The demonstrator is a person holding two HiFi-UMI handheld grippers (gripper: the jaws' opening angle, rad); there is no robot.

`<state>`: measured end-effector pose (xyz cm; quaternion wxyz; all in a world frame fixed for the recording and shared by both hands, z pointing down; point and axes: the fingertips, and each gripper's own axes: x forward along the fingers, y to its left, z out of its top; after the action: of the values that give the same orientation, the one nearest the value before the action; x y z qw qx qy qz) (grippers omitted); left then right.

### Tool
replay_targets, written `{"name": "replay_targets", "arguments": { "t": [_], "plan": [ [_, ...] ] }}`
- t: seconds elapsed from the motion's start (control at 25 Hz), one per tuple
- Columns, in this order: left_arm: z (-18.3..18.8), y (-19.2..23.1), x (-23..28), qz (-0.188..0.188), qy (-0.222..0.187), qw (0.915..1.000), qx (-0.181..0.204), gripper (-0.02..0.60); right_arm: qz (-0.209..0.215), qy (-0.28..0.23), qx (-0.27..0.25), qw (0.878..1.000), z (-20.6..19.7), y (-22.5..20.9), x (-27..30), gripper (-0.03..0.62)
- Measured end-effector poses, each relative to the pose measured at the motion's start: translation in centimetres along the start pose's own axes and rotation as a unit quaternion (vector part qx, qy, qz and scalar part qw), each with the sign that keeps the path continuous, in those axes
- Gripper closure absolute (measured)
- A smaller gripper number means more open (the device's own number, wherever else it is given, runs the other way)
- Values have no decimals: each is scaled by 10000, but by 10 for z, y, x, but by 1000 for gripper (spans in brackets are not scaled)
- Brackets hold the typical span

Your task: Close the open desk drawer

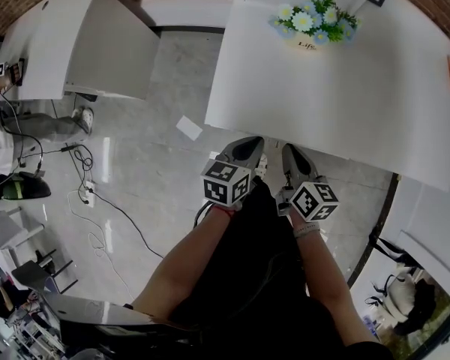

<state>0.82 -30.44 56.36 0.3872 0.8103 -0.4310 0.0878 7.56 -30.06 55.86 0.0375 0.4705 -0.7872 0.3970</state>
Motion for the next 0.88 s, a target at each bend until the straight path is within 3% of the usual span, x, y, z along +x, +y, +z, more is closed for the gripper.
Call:
{"name": "replay_targets", "arguments": {
  "t": [0.52,0.88],
  "plan": [
    [17,11,-30,32,-367,9992,136,578,118,-2,-236,9997,-3,5,-4,594],
    [24,14,-74,-72,-653,9965,523,578,-14,-524,-493,9974,3,17,-46,594]
  ]
}}
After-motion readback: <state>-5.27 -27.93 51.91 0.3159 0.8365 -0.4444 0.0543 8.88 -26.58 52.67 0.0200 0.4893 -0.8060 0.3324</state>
